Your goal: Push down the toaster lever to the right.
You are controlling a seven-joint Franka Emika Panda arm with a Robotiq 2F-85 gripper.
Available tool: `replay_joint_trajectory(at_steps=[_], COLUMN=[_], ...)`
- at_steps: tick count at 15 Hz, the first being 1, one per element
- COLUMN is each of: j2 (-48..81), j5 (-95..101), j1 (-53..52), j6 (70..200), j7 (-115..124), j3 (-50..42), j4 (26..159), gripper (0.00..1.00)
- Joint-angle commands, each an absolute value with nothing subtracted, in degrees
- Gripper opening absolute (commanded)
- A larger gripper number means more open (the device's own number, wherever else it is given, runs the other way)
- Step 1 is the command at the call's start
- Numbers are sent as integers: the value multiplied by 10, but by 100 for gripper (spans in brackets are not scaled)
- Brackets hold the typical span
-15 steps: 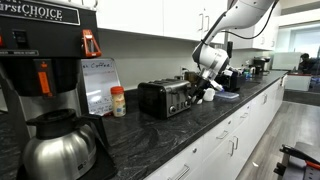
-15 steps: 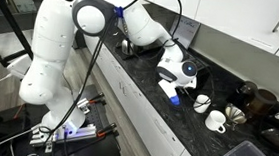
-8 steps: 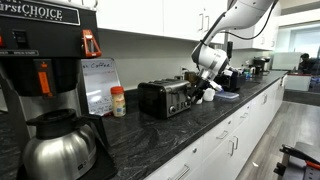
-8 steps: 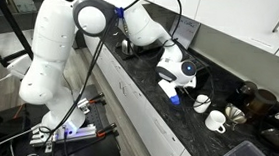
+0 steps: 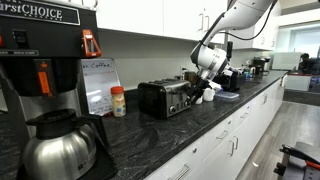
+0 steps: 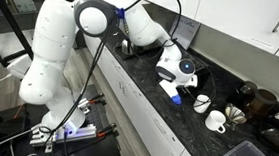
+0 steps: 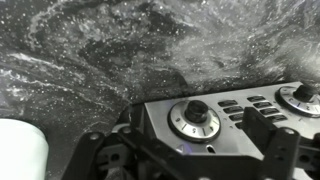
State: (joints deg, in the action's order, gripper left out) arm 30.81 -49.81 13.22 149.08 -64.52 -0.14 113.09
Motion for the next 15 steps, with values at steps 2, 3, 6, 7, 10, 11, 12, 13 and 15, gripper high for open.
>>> replay_joint_trajectory(at_steps=[2,3,6,7,10,11,12,13,15], j2=[315,315,316,316,317,317,318,319,321], j5=[-493,-493,-493,-492,-490,-489,-488,-487,-486], j1=[141,141,141,141,139,139,139,138,138], j6=[1526,1529,1532,1532,1532,1531,1531,1531,1531], j7=[-646,-647,-645,-644,-641,-640,-639,-638,-637], j3=[13,14,18,20,22,22,22,22,22], j4=[1132,1132,1133,1134,1136,1136,1136,1137,1137], gripper=[100,100,100,100,100,100,100,100,100])
